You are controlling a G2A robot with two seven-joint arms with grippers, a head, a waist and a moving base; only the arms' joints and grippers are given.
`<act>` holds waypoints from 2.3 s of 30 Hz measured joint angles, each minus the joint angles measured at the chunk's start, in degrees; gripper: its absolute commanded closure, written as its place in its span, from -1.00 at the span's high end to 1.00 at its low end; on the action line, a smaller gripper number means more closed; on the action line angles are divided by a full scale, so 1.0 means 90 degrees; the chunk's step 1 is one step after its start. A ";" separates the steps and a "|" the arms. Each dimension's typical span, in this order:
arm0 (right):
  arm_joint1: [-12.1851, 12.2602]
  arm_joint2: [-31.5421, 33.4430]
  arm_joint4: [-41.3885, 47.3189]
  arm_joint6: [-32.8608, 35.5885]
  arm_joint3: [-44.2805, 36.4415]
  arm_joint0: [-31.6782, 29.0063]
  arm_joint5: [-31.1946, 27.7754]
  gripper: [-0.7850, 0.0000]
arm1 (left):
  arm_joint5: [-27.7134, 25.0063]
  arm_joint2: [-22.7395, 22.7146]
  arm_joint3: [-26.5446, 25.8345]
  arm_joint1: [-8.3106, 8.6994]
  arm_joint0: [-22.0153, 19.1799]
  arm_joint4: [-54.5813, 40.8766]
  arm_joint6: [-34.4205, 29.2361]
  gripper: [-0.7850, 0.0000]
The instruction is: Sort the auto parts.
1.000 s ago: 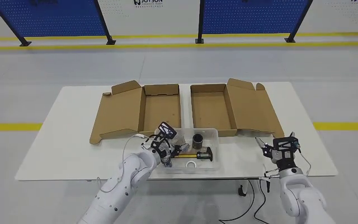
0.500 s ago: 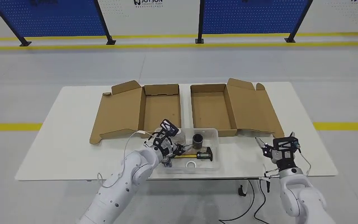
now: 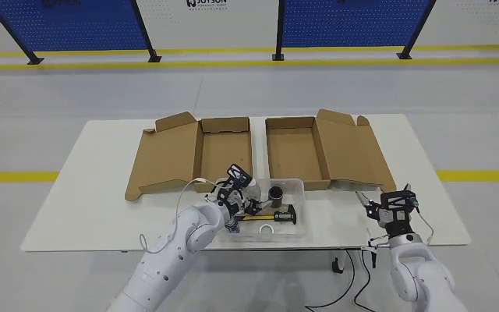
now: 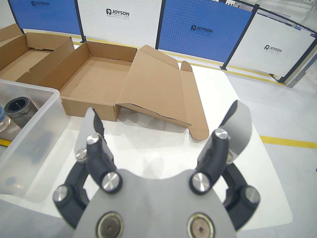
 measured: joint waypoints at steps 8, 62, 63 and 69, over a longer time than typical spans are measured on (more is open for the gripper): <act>0.0000 0.0000 0.0000 0.0000 0.0000 0.0000 0.0000 1.00 | 0.0032 -0.0027 0.0374 -0.0057 -0.0179 -0.0491 -0.0116 0.36; 0.0000 0.0000 0.0000 0.0000 0.0000 0.0000 0.0000 1.00 | -0.1274 -0.1931 -0.2356 0.0487 0.1816 -0.0816 -0.0377 -1.00; 0.0000 0.0000 0.0000 0.0000 0.0000 0.0000 0.0000 1.00 | -0.1265 -0.1940 -0.2361 0.0492 0.1822 -0.0812 -0.0366 -1.00; 0.0000 0.0000 0.0000 0.0000 0.0000 0.0000 0.0000 1.00 | -0.1176 -0.2003 -0.2374 0.0516 0.1804 -0.0776 -0.0278 -1.00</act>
